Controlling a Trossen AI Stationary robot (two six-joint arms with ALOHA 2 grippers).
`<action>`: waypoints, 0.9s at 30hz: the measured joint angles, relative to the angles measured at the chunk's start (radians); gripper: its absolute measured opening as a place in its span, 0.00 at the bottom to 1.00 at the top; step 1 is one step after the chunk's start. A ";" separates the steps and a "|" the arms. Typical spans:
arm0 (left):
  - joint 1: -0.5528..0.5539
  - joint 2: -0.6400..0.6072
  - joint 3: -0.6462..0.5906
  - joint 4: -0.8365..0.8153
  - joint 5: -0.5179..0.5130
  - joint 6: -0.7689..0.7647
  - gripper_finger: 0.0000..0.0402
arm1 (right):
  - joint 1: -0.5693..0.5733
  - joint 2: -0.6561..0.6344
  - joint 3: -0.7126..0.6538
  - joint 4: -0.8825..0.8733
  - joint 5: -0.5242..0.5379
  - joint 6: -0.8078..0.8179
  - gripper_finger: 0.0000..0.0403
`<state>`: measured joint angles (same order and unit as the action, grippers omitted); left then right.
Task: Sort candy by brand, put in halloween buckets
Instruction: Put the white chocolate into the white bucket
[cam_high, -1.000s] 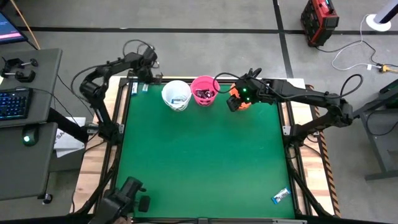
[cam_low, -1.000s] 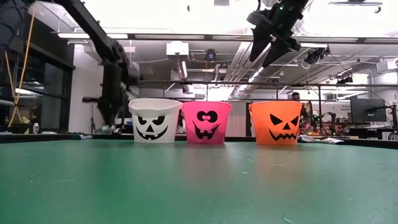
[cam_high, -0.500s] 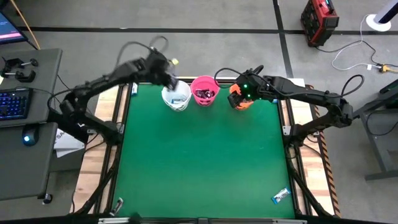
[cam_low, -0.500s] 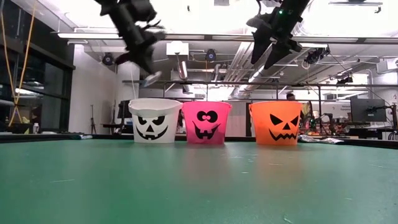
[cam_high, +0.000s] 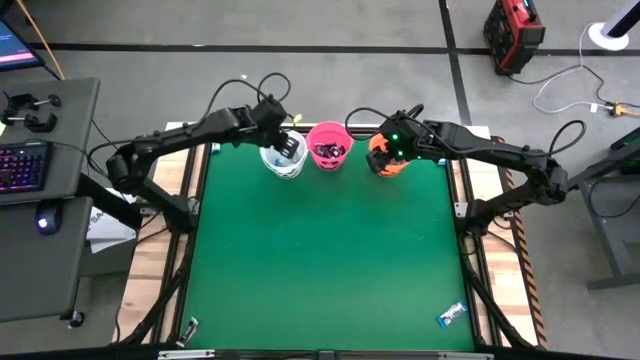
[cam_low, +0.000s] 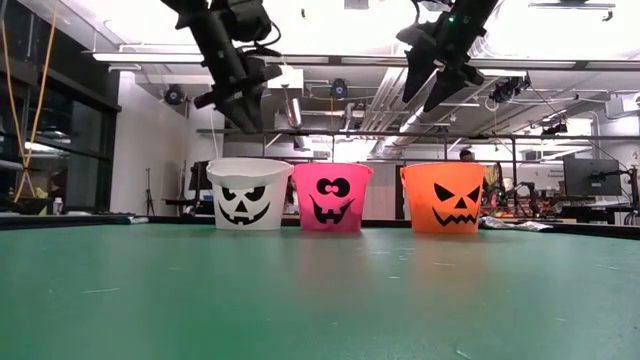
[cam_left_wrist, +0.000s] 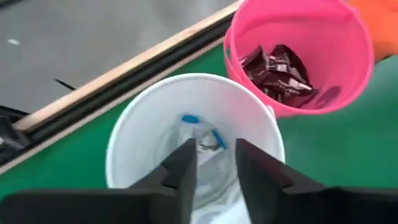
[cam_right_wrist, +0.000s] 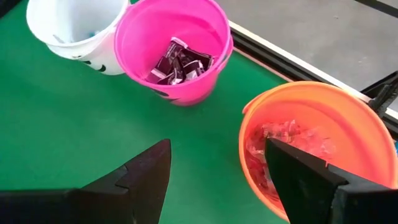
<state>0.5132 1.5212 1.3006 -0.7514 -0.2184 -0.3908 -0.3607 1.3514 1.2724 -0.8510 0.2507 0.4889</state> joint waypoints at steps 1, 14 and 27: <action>0.009 0.001 0.000 0.000 0.029 0.000 0.29 | 0.000 0.000 0.000 -0.001 -0.001 0.000 0.63; -0.128 -0.036 0.000 -0.061 0.287 -0.011 0.47 | 0.065 -0.001 -0.002 -0.273 -0.499 -0.111 0.63; -0.035 -0.120 0.000 0.120 0.247 0.090 0.47 | 0.664 -0.069 -0.501 -0.215 -0.887 0.850 0.63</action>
<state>0.4781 1.4016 1.3006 -0.6317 0.0283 -0.3009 0.3035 1.2819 0.7714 -1.0659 -0.6358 1.3393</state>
